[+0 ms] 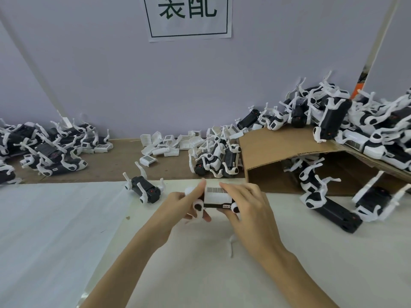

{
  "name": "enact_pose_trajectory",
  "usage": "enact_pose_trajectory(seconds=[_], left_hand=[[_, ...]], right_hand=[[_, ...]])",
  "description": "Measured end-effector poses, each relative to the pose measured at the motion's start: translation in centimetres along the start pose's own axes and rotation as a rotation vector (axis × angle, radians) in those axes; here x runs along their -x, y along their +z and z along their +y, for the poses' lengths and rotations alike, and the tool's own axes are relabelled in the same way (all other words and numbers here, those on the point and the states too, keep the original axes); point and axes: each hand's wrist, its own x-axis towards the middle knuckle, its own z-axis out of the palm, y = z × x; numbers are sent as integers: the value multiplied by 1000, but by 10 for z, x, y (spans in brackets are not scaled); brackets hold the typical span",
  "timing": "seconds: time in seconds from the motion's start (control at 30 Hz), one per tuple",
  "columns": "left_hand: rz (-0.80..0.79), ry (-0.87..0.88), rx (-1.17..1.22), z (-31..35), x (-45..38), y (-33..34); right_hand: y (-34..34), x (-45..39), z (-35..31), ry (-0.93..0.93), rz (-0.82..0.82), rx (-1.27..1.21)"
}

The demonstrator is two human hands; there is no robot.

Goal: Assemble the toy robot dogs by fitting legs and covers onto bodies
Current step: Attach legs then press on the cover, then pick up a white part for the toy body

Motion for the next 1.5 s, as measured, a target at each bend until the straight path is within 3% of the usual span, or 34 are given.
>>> enact_pose_trajectory(seconds=[0.13,0.27,0.4,0.57,0.7,0.93,1.1,1.27,1.5], left_hand=[[172,130,-73,5,0,-14],[13,205,-8,2,4,-1],[111,309,39,-1,4,14],[318,585,-281,-4,9,28],[319,666,-355,-4,10,39],[247,525,-187,0,12,28],[182,445,-256,4,13,25],[85,349,6,4,7,12],[-42,265,252,-12,0,-11]], right_hand=[[3,3,7,153,-24,-194],[10,5,14,238,-153,-230],[9,5,13,211,-154,-214],[5,4,-2,113,-93,-253],[1,5,-4,143,-41,-275],[1,3,0,189,-88,-273],[5,5,-3,32,1,-170],[-1,0,7,193,-237,-446],[-2,-1,11,263,-340,-697]])
